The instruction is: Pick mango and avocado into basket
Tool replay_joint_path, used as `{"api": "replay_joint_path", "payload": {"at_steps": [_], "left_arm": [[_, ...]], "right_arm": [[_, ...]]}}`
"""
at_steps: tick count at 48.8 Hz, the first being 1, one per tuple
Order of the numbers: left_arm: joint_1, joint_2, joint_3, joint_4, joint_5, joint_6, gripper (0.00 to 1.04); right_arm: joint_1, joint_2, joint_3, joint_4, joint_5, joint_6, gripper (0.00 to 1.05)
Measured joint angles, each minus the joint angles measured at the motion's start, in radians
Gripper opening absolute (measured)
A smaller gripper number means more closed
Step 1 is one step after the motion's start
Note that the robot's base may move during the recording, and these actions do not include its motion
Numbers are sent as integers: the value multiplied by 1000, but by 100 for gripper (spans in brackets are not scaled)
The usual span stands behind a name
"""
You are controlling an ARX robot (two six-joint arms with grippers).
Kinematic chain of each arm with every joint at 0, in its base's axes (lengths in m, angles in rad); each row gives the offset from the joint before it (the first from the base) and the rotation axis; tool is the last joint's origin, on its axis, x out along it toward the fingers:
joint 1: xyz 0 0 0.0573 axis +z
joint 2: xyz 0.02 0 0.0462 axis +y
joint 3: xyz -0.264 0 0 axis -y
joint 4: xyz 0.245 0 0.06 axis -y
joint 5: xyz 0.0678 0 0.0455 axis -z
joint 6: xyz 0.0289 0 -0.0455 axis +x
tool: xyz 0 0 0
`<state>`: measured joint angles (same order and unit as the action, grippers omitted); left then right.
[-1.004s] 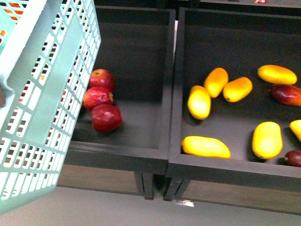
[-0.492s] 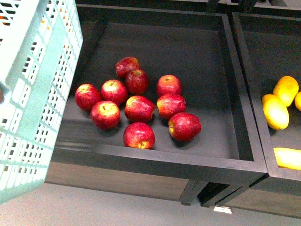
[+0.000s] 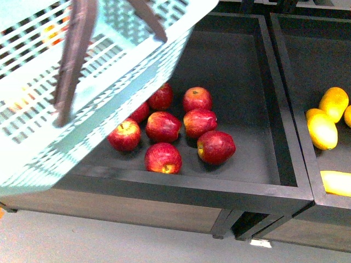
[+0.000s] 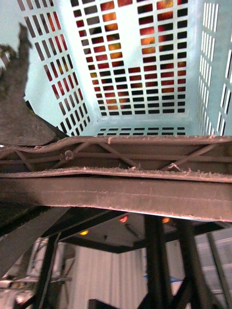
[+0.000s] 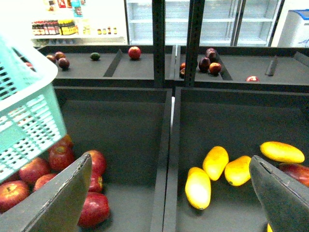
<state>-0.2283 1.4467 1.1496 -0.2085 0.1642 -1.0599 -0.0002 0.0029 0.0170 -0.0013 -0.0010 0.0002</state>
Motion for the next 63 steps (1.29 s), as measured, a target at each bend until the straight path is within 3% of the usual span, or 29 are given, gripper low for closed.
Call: {"api": "replay_joint_path", "payload": {"at_steps": [26,49,51,54,55,63], "left_arm": [[-240,128,150,-45,0,66,21],[-251,128,153,-47,-1,76,21],[-251,128,153,-47,4,75,21],[-251,128,154,-47,5,75,21],[-253,128,155,-47,6,75,21],[-252,128,156,-47,3,76,21]], "right_arm": [[0,0,0,0,0,0,96],[0,0,0,0,0,0,96],[-2,44,34,-92,5,37,96],[-60,263,152,-341,-33,107,96],[-84,316,165,-359,-56,112,96],[-392,729,224,-125,-226,29,96]]}}
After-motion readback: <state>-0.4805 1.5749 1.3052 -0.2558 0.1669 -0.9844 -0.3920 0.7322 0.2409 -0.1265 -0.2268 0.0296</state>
